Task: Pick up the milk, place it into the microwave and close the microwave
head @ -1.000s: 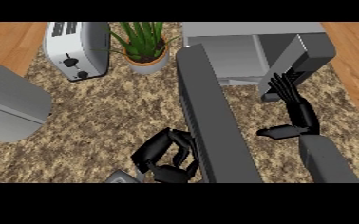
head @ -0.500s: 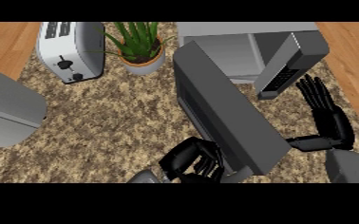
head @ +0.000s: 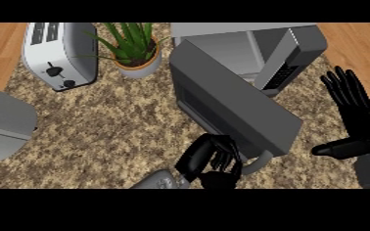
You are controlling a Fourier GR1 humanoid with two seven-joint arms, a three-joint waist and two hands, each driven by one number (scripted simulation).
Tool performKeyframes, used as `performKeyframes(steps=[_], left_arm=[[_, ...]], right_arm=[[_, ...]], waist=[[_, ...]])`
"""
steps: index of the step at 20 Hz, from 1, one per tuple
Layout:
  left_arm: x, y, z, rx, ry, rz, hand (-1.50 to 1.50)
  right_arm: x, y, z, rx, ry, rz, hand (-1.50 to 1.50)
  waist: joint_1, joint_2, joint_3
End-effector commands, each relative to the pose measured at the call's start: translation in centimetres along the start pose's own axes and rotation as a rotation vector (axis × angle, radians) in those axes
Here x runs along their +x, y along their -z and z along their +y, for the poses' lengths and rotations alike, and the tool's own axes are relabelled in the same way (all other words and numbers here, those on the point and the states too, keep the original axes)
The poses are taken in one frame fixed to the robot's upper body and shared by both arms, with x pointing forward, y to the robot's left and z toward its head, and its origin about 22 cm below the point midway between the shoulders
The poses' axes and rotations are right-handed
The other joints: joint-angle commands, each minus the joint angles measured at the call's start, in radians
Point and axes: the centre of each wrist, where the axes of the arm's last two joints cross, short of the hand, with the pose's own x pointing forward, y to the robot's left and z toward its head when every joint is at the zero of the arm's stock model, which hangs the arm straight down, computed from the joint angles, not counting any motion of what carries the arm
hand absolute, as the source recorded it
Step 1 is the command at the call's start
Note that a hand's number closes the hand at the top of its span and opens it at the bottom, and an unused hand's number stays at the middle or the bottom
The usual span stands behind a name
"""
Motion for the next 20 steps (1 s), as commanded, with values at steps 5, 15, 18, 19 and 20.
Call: performKeyframes(steps=[5, 15, 18, 19, 20], left_arm=[[2.6, 2.7, 0.4, 0.143, -0.031, -0.108, 1.5], [4.4, 6.3, 3.6, 0.292, -0.073, -0.081, 1.5], [5.1, 7.6, 4.7, 0.332, -0.075, -0.06, 1.5], [5.9, 8.2, 5.2, 0.353, -0.078, -0.071, 1.5], [5.7, 8.2, 5.3, 0.361, -0.089, -0.071, 1.5]], right_arm=[[3.0, 2.9, 0.2, 0.216, 0.08, -0.048, -1.5], [6.0, 5.8, 1.2, 0.318, 0.126, -0.11, -1.5], [6.1, 5.9, 1.3, 0.315, 0.151, -0.112, -1.5], [6.1, 6.3, 1.5, 0.33, 0.152, -0.109, -1.5], [6.6, 6.5, 1.0, 0.334, 0.158, -0.125, -1.5]], waist=[[-0.054, 0.01, -0.002], [-0.138, 0.028, -0.002], [-0.16, 0.038, 0.0], [-0.16, 0.043, 0.001], [-0.157, 0.048, 0.001]])
